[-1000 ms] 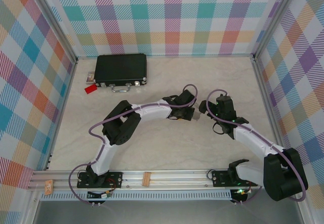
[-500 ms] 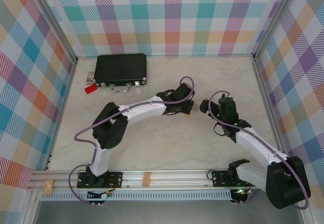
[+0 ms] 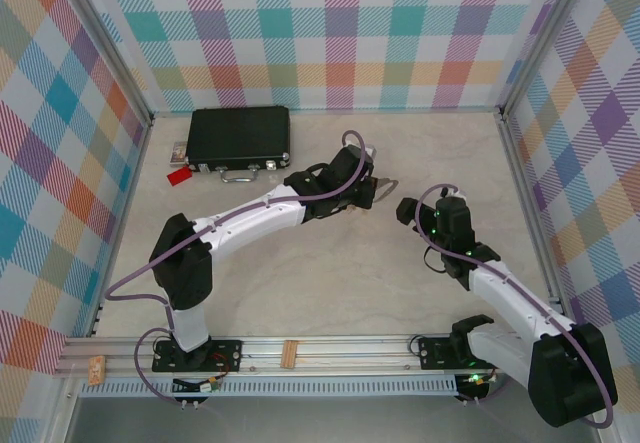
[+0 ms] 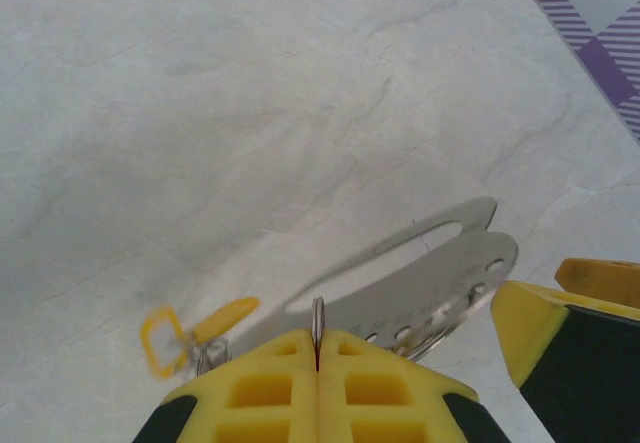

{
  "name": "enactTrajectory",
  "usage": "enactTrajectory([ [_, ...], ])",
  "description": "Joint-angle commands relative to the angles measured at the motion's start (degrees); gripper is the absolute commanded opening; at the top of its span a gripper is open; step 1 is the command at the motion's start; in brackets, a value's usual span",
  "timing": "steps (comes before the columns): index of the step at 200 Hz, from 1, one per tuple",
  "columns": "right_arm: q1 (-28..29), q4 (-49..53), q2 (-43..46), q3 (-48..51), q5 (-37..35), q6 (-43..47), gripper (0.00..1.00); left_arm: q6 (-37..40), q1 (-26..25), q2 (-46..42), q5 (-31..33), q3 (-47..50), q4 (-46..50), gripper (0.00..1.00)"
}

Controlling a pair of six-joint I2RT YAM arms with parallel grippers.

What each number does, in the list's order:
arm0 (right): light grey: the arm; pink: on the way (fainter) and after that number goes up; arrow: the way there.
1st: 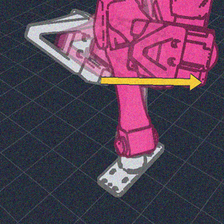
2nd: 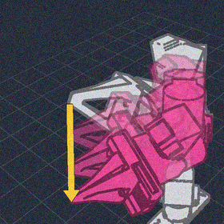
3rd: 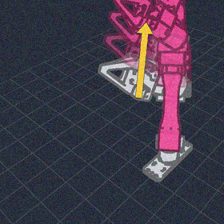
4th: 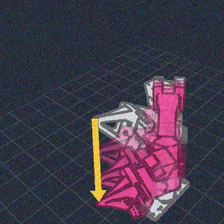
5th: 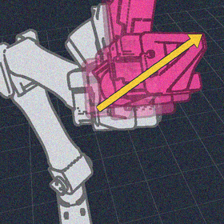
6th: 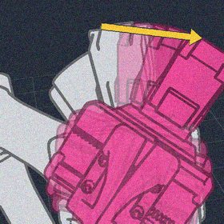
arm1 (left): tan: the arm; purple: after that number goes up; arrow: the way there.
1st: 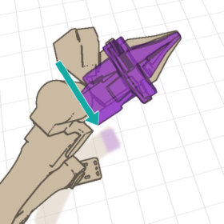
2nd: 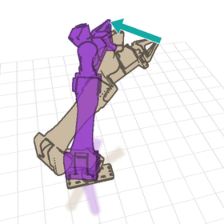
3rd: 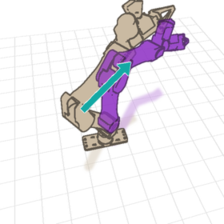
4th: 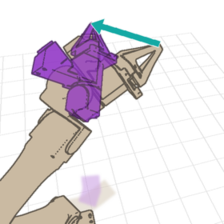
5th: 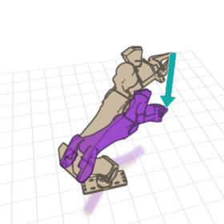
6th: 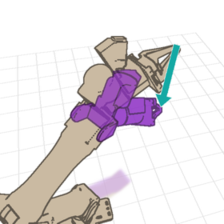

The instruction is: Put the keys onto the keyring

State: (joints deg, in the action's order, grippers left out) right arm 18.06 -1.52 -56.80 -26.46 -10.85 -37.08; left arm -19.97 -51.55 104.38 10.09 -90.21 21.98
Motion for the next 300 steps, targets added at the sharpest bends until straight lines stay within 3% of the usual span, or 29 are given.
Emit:
enactTrajectory([
  [1, 0.0, -2.3, 0.7, 0.6, 0.9, 0.2, 0.99, -1.8, 0.5, -3.3, 2.7, -0.3, 1.2, 0.00],
  [75, 1.1, -12.1, 0.3, 2.1, 12.8, 4.0, 1.00, -15.5, 0.6, -6.1, 11.4, 3.1, 2.4, 0.00],
  [166, 3.2, -13.7, -0.7, 1.9, 14.1, 5.6, 0.99, -37.0, 1.3, -13.3, 18.4, 19.2, -1.2, 0.00],
  [215, 3.8, -13.5, -1.7, 1.3, 14.4, 5.8, 1.00, -38.3, 1.2, -13.5, 20.5, 17.5, 7.5, 0.00],
  [300, 4.1, -12.7, -2.3, 0.9, 13.5, 6.0, 1.00, -39.3, 1.1, 0.3, 15.8, 9.3, 9.0, 0.00],
])
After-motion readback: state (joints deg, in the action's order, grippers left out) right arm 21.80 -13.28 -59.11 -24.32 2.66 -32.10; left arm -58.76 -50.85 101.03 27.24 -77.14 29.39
